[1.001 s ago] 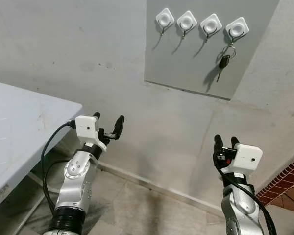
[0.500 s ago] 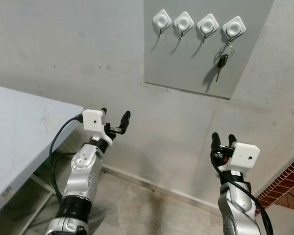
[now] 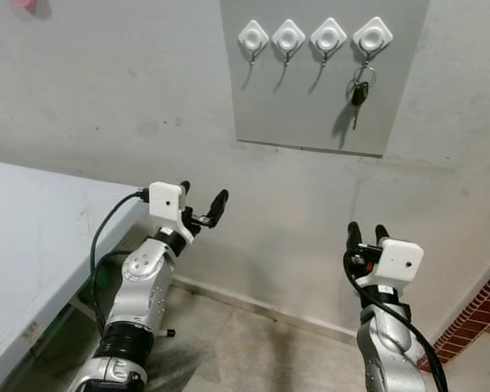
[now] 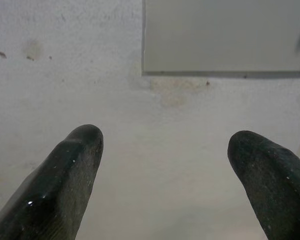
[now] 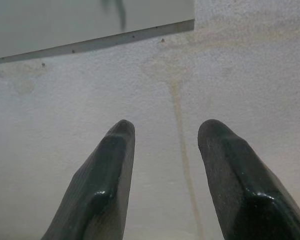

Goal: Hang keys on a hook

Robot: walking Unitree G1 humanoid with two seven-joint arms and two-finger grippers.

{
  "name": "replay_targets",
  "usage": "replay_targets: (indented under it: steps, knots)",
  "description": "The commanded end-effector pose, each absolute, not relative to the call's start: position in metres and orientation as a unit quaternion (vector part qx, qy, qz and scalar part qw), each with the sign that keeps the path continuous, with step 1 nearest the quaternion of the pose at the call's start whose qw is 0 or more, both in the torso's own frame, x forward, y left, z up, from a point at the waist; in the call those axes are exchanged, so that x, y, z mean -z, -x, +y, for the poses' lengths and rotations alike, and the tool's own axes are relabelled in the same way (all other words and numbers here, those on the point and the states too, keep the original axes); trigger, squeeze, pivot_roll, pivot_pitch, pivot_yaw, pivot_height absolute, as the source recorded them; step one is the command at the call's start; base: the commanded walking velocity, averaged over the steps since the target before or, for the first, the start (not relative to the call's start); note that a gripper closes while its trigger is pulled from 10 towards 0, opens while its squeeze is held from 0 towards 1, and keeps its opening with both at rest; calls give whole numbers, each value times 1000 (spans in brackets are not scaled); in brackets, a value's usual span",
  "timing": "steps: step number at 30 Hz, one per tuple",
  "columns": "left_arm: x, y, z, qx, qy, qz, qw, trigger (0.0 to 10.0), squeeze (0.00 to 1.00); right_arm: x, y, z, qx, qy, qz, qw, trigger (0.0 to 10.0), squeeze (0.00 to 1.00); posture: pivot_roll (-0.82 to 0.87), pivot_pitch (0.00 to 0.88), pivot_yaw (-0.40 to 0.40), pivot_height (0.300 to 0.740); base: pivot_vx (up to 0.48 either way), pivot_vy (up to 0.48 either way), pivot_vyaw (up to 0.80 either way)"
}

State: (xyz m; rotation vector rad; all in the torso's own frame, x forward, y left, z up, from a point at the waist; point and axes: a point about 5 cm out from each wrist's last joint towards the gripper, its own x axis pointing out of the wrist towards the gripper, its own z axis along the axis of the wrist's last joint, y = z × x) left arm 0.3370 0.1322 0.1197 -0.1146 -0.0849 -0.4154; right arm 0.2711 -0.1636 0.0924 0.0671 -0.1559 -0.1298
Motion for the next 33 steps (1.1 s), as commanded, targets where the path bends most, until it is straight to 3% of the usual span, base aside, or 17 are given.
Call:
replay_targets:
  steps: [1, 11, 16, 20, 33]
  knots:
    - [-117, -334, 139, 210, 40, -36, 976, 10000, 0, -93, -274, -154, 54, -38, -80, 995, 10000, 0, -36, 0, 165, 740, 0, 0, 0]
    - [-107, -330, 147, 169, 65, -34, 983, 10000, 0, -82, -276, -151, 19, -38, -52, 998, 10000, 0, -18, 0, 69, 740, 0, 0, 0]
    - [-66, -312, 151, 136, 65, 23, 988, 10000, 0, -54, -270, -163, 15, -20, 4, 1000, 10000, 0, -20, 0, 37, 740, 0, 0, 0]
    - [-70, -312, 147, 126, 76, 3, 989, 10000, 0, -60, -273, -166, 13, -16, -6, 1000, 10000, 0, -14, 0, 12, 740, 0, 0, 0]
    - [-84, -327, 151, 111, 73, -20, 991, 10000, 0, -73, -286, -167, 9, -20, -33, 999, 10000, 0, -21, 0, 17, 740, 0, 0, 0]
